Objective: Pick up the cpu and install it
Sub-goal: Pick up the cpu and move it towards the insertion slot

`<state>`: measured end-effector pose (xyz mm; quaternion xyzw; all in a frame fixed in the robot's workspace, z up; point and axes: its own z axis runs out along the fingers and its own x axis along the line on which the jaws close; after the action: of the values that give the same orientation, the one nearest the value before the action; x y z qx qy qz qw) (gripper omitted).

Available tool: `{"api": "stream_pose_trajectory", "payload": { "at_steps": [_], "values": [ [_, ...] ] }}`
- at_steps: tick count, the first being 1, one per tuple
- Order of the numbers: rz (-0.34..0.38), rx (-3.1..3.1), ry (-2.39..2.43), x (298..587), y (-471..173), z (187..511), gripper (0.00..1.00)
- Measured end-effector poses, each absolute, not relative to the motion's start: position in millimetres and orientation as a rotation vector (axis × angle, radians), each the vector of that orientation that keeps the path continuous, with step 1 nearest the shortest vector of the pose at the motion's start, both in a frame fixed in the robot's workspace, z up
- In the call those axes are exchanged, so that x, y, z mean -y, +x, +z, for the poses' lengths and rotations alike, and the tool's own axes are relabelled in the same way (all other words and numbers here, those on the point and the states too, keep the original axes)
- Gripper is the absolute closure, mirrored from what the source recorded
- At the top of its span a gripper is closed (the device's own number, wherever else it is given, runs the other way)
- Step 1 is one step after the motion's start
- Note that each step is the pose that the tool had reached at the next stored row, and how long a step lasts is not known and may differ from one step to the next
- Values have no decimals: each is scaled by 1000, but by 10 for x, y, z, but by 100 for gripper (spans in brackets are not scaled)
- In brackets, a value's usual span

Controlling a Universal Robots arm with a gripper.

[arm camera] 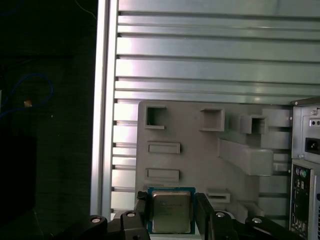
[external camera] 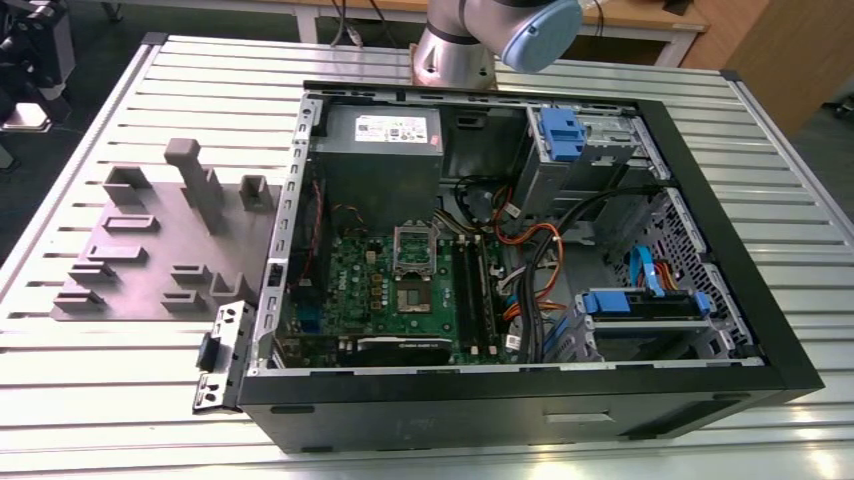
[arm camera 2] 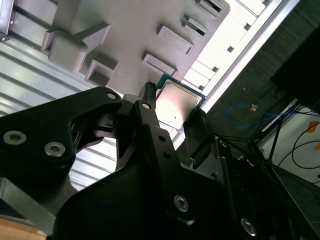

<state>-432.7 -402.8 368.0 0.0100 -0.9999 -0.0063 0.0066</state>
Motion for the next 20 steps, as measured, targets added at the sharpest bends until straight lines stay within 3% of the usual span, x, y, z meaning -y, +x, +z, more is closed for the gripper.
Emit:
{"api": "stream_pose_trajectory", "payload": {
  "at_steps": [20],
  "values": [
    [7, 3127, 31, 4027, -4327, 3939, 53]
  ]
}}
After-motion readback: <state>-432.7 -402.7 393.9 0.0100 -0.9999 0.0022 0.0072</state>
